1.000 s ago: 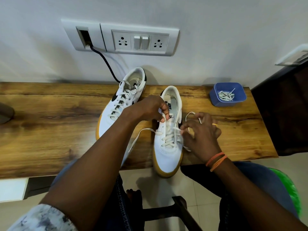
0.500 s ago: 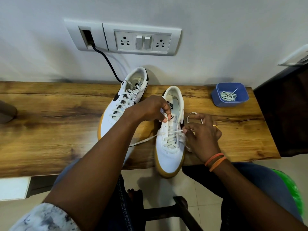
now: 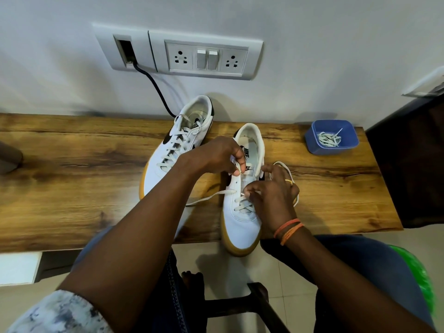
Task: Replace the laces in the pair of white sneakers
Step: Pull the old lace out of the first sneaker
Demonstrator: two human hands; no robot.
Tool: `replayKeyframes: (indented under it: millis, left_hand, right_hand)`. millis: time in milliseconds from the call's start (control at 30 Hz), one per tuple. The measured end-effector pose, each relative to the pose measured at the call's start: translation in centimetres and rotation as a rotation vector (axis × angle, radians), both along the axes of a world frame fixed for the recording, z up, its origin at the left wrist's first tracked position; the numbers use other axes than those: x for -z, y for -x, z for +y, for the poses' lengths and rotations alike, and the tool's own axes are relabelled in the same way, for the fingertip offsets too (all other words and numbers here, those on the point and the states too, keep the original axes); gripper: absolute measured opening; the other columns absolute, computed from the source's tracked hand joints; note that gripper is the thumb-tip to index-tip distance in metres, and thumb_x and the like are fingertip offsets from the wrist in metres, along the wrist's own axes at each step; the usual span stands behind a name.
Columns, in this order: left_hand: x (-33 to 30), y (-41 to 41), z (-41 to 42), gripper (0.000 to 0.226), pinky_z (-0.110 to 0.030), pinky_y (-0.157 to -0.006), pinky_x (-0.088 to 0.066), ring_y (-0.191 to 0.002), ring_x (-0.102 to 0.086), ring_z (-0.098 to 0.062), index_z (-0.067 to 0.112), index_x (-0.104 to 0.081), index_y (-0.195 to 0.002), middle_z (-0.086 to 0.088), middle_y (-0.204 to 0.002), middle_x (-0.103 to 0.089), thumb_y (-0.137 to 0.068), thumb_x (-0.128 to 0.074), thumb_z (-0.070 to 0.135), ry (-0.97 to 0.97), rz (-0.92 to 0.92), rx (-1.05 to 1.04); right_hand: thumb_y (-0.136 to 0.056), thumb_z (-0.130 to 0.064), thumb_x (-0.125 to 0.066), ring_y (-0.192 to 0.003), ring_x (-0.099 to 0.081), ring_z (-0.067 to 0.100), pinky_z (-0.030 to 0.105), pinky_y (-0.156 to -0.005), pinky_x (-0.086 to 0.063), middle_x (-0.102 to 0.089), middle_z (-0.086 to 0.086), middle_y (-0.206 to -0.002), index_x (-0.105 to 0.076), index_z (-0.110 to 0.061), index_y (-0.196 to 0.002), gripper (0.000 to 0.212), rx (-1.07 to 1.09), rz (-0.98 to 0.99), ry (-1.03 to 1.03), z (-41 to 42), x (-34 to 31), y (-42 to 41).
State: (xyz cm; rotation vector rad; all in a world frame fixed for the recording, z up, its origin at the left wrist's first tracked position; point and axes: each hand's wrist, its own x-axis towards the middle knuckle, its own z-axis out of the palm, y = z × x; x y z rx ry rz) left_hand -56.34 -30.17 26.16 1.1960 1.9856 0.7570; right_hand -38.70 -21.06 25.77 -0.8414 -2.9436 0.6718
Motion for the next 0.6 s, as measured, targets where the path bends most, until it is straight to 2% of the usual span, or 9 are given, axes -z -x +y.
replayKeyframes:
  millis: [133,233,300,433,533,600]
  left_hand:
    - [-0.1,0.0,-0.1,0.019,-0.034,-0.092,-0.047,-0.108,-0.059,-0.014,0.028,-0.074,-0.083,-0.001,-0.114,-0.069,-0.076,-0.081,0.012,0.011,-0.027,-0.010]
    - [-0.1,0.0,-0.1,0.017,-0.035,-0.092,-0.048,-0.105,-0.059,-0.014,0.024,-0.076,-0.085,-0.001,-0.113,-0.070,-0.076,-0.081,0.011,0.013,-0.020,-0.019]
    - [-0.1,0.0,0.0,0.016,-0.033,-0.091,-0.048,-0.103,-0.059,-0.013,0.023,-0.076,-0.085,-0.002,-0.112,-0.070,-0.076,-0.081,0.011,0.019,-0.011,-0.017]
    - [-0.2,-0.1,-0.1,0.020,-0.029,-0.084,-0.045,-0.089,-0.056,-0.007,0.028,-0.073,-0.079,-0.001,-0.103,-0.071,-0.076,-0.081,0.010,0.007,-0.024,-0.021]
    - [-0.1,-0.1,-0.1,0.022,-0.024,-0.077,-0.041,-0.080,-0.054,0.001,0.029,-0.072,-0.078,0.001,-0.099,-0.070,-0.075,-0.081,0.009,-0.005,-0.035,-0.015]
    - [-0.1,0.0,-0.1,0.023,-0.023,-0.076,-0.040,-0.082,-0.055,0.001,0.030,-0.072,-0.078,0.000,-0.102,-0.070,-0.075,-0.081,0.009,-0.007,-0.033,-0.009]
  right_hand:
    - [-0.081,-0.018,-0.071,-0.130,-0.023,0.024,0.045,-0.103,-0.017,-0.041,-0.001,-0.130,-0.073,-0.029,-0.082,0.011,0.023,-0.047,-0.104,1.4,-1.8,-0.7]
    - [-0.084,-0.021,-0.070,-0.128,-0.031,0.023,0.042,-0.099,-0.021,-0.040,-0.003,-0.127,-0.071,-0.032,-0.080,0.011,0.093,-0.030,0.002,2.8,-3.0,-1.5]
    - [-0.083,-0.022,-0.071,-0.132,-0.033,0.024,0.041,-0.098,-0.021,-0.040,-0.003,-0.132,-0.071,-0.035,-0.083,0.012,0.065,-0.009,0.050,2.8,-3.0,-1.7]
    - [-0.085,-0.026,-0.070,-0.143,-0.017,0.028,0.047,-0.111,-0.015,-0.030,0.004,-0.149,-0.072,-0.033,-0.105,0.022,-0.099,-0.059,-0.020,0.7,-1.1,-0.8]
    - [-0.085,-0.022,-0.070,-0.144,-0.018,0.031,0.051,-0.111,-0.019,-0.033,0.008,-0.150,-0.075,-0.028,-0.098,0.015,-0.098,-0.112,-0.096,-0.4,0.3,0.2]
    - [-0.083,-0.020,-0.072,-0.142,-0.024,0.031,0.050,-0.110,-0.019,-0.039,0.007,-0.146,-0.076,-0.026,-0.090,0.010,-0.069,-0.076,-0.075,-0.2,0.3,0.3]
